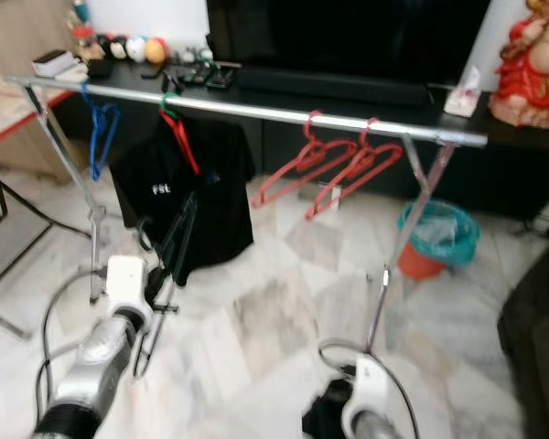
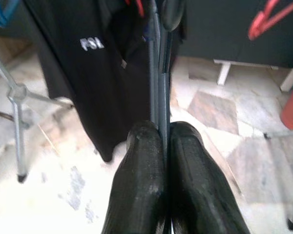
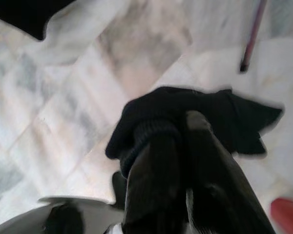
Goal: Hang hanger
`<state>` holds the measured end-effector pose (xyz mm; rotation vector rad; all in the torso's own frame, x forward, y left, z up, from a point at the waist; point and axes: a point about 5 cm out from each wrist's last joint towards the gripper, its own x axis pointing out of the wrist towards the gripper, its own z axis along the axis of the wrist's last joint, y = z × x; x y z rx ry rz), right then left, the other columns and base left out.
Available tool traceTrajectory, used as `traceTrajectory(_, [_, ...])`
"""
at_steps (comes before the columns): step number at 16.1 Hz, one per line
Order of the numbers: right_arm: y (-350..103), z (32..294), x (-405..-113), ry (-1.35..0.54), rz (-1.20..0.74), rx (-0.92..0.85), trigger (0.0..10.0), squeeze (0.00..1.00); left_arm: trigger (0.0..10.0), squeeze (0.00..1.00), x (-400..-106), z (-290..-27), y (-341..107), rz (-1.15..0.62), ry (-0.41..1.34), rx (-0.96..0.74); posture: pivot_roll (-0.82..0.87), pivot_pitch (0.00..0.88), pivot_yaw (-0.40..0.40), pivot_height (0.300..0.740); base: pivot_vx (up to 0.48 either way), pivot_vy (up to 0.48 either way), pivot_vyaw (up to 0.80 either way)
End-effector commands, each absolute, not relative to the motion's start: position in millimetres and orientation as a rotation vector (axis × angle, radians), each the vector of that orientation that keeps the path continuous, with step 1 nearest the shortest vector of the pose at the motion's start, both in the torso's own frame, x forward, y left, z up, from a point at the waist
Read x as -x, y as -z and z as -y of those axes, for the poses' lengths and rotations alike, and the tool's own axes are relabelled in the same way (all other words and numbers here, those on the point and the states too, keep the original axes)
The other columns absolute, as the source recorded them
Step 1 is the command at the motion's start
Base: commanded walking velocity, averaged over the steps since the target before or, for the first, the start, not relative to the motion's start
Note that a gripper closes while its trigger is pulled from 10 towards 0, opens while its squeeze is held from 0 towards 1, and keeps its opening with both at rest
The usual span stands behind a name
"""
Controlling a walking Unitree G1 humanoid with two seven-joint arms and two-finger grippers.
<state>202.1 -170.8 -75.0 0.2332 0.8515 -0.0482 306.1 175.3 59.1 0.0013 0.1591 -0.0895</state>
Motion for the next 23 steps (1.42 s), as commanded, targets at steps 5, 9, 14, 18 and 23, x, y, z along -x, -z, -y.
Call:
traceTrajectory(5, [76.5,175.3,-198.4,0.074,-0.855,-0.228,10.0,0.0,10.0,0.0,-307.1,-167.6,-60.6,-0.155,0.11,0.009,-0.08,0.0,0.024,0.719,0.0,0.48,0.0])
traceTrajectory(9, [76.8,174.4,-198.1,0.075,-0.856,-0.233,10.0,0.0,10.0,0.0,-307.9,-167.1,-61.4,-0.154,0.114,0.009,-0.08,0.0,0.026,0.719,0.0,0.48,-0.12])
traceTrajectory(14, [76.2,171.6,-199.5,0.074,-0.849,-0.229,10.0,0.0,10.0,0.0,-308.1,-167.1,-62.0,-0.154,0.119,0.008,-0.07,0.0,0.028,0.719,0.0,0.48,-0.57])
traceTrajectory(18, [75.2,170.4,-201.5,0.073,-0.84,-0.231,10.0,0.0,10.0,0.0,-308.5,-167.5,-62.5,-0.154,0.121,0.007,-0.08,0.0,0.031,0.719,0.0,0.48,0.0])
traceTrajectory(23, [73.3,168.3,-205.1,0.075,-0.826,-0.237,10.0,0.0,10.0,0.0,-309.1,-168.5,-63.3,-0.154,0.122,0.008,-0.08,0.0,0.034,0.719,0.0,0.48,0.0])
